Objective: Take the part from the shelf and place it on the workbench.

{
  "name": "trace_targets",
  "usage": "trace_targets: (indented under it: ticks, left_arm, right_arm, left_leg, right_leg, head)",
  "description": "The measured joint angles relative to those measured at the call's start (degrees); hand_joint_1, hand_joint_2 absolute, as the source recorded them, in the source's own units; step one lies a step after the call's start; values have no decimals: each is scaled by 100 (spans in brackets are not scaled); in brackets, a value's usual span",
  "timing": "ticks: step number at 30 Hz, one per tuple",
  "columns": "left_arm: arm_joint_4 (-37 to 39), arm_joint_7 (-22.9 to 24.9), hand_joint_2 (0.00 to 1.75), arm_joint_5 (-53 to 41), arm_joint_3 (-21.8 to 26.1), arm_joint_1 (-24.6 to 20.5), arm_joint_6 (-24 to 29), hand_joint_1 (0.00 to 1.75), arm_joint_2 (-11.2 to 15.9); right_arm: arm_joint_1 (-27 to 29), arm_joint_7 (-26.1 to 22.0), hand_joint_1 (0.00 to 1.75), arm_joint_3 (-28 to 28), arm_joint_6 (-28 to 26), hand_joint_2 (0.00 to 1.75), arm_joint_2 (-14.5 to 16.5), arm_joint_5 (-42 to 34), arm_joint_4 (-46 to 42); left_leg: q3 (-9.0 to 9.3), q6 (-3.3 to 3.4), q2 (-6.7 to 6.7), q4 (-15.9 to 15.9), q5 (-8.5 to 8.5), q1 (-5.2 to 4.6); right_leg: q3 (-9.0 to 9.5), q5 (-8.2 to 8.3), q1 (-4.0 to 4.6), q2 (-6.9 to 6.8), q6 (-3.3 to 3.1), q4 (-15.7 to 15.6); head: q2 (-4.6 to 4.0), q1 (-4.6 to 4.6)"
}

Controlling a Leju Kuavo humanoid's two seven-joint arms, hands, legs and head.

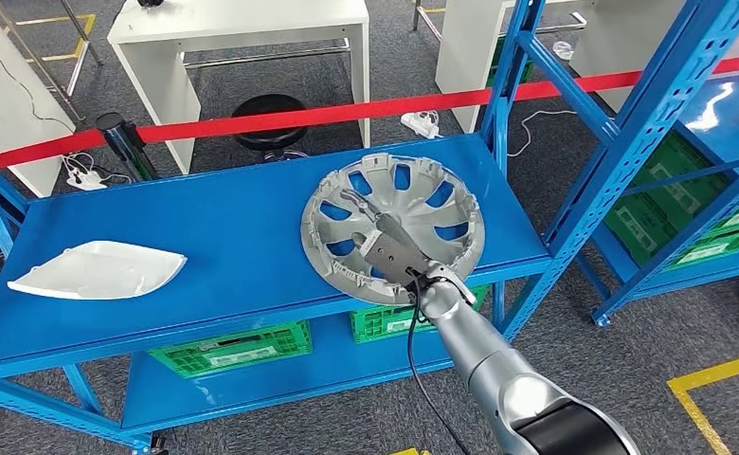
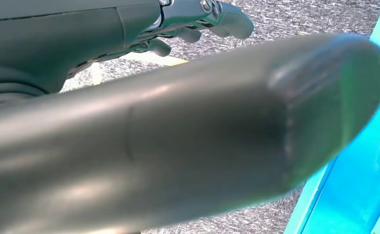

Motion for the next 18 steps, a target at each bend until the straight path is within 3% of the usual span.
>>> trace_targets:
  ticks: [1, 5, 18]
  left_arm:
    - [0, -15, 0, 22, 12, 7, 7, 0, 2]
    - [0, -113, 0, 120, 102, 46, 37, 0, 33]
    - [9, -12, 0, 424, 493, 209, 291, 0, 191]
  right_arm:
    - [-1, 42, 0, 10, -64, 0, 4, 55, 60]
    - [-1, 267, 0, 37, -355, 175, 7, 255, 185]
    - [78, 639, 0, 36, -755, 175, -150, 538, 224]
  left_leg:
    - [0, 0, 0, 0, 0, 0]
    - [0, 0, 0, 0, 0, 0]
    - [0, 0, 1, 0, 0, 0]
  right_leg:
    - [0, 0, 0, 0, 0, 0]
    - [-1, 0, 1, 0, 0, 0]
    - [0, 0, 0, 1, 1, -5]
  head:
    - [0, 0]
    - [0, 0]
    - [0, 0]
